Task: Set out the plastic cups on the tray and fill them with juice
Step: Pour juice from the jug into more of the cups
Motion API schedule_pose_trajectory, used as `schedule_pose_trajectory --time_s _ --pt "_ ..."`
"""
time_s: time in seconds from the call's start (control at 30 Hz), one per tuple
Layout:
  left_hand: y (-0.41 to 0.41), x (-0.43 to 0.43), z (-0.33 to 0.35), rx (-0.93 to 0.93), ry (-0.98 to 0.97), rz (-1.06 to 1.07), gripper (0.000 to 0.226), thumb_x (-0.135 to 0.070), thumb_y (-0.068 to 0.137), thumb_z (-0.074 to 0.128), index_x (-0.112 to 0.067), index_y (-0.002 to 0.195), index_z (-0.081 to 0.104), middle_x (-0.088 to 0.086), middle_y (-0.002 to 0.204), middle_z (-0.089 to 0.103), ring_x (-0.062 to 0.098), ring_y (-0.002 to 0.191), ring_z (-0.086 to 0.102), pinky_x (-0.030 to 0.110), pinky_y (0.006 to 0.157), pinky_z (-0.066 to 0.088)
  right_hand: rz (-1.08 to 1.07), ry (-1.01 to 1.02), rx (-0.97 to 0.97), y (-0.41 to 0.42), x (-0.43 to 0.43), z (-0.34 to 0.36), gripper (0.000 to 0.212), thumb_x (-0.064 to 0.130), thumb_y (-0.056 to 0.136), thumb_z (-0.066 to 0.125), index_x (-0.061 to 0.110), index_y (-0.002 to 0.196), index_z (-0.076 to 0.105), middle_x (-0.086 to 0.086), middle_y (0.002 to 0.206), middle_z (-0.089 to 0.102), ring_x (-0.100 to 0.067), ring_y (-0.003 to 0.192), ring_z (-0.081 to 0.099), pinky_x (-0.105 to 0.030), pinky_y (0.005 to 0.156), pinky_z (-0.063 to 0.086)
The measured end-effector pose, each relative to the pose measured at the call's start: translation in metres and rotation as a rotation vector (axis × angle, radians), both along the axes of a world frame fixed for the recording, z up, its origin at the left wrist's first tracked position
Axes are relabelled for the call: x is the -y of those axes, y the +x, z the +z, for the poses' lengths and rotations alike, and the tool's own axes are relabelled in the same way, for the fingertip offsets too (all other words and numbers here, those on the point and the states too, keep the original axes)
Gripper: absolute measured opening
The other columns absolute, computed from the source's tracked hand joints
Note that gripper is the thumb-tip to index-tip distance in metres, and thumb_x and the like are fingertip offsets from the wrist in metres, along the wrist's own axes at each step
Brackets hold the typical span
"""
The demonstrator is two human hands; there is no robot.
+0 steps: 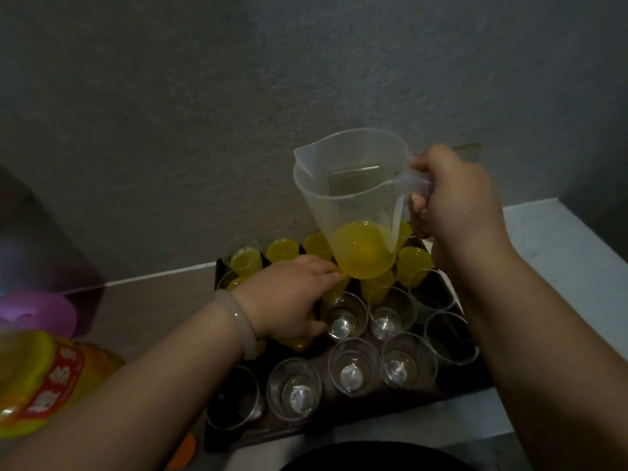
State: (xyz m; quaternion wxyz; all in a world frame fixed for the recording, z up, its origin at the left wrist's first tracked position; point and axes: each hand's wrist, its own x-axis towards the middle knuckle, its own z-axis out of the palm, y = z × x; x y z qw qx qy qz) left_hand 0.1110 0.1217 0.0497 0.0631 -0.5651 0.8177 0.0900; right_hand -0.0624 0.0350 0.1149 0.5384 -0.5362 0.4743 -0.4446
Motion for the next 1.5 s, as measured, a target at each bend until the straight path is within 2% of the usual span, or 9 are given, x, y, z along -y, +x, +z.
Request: schedule_pose_trajectory --time_s 0.33,0.8,0.93,1.03,1.17,1.2,1.3,1.5 --pt "-0.021 0.011 -0.013 0.039 0.036 -0.083 0.080 -0.042 0.081 0.066 -0.028 0.148 0.026 -0.008 0.150 0.031 0.011 0.137 0.022 0.025 0.108 0.027 -0.072 0.013 0.003 -0.019 0.010 0.001 0.034 0.040 0.065 0.050 0.021 0.038 0.057 0.005 0.041 0.044 -0.012 0.041 0.037 -0.032 0.050 0.028" --pt "-0.024 0.010 -0.006 0.080 0.039 -0.043 0.077 -0.041 0.085 0.063 -0.025 0.149 0.025 -0.005 0.147 0.034 0.014 0.134 0.028 0.027 0.108 0.031 -0.073 0.015 0.056 -0.023 0.016 0.005 0.031 0.037 0.064 0.050 0.023 0.037 0.057 0.006 0.039 0.042 -0.009 0.039 0.037 -0.029 0.048 0.027" --pt "-0.022 0.004 0.012 0.014 -0.009 0.040 0.078 -0.044 0.083 0.065 -0.028 0.148 0.025 -0.010 0.146 0.032 0.010 0.132 0.030 0.025 0.105 0.035 -0.075 0.006 0.050 -0.025 0.018 0.008 0.032 0.038 0.064 0.049 0.022 0.038 0.058 0.005 0.039 0.042 -0.011 0.040 0.036 -0.031 0.049 0.027" --pt "-0.015 -0.004 0.028 -0.081 -0.047 0.124 0.078 -0.046 0.081 0.067 -0.030 0.147 0.028 -0.012 0.142 0.033 0.007 0.128 0.035 0.017 0.100 0.034 -0.075 0.009 0.050 -0.025 0.019 0.010 0.034 0.038 0.065 0.049 0.020 0.037 0.054 0.004 0.040 0.041 -0.013 0.041 0.034 -0.030 0.050 0.027" --pt "0.005 -0.008 0.051 -0.233 -0.098 0.256 0.074 -0.041 0.076 0.073 -0.028 0.141 0.040 -0.011 0.134 0.039 0.003 0.118 0.043 0.004 0.091 0.030 -0.048 0.032 0.102 -0.020 0.019 0.014 0.039 0.031 0.076 0.053 0.018 0.039 0.052 0.005 0.040 0.040 -0.010 0.037 0.035 -0.026 0.046 0.027" --pt "0.010 -0.009 0.056 -0.278 -0.105 0.290 0.073 -0.039 0.075 0.075 -0.028 0.139 0.042 -0.012 0.131 0.041 0.001 0.116 0.045 0.004 0.092 0.032 -0.041 0.031 0.109 -0.018 0.018 0.015 0.037 0.033 0.072 0.053 0.018 0.038 0.053 0.005 0.040 0.040 -0.010 0.037 0.035 -0.025 0.045 0.027" --pt "0.025 -0.011 0.070 -0.308 -0.144 0.365 0.072 -0.040 0.072 0.075 -0.026 0.136 0.046 -0.014 0.123 0.043 0.001 0.111 0.051 0.019 0.096 0.043 -0.004 0.021 0.126 -0.010 0.017 0.019 0.036 0.034 0.068 0.052 0.020 0.035 0.054 0.003 0.041 0.040 -0.011 0.037 0.034 -0.025 0.043 0.026" --pt "0.053 -0.009 0.084 -0.195 -0.244 0.467 0.072 -0.042 0.074 0.073 -0.020 0.137 0.046 -0.004 0.128 0.044 0.003 0.102 0.049 0.020 0.089 0.044 0.110 0.033 0.108 0.004 0.013 0.029 0.049 0.026 0.083 0.051 0.021 0.034 0.053 0.004 0.039 0.037 -0.009 0.032 0.031 -0.024 0.044 0.023"
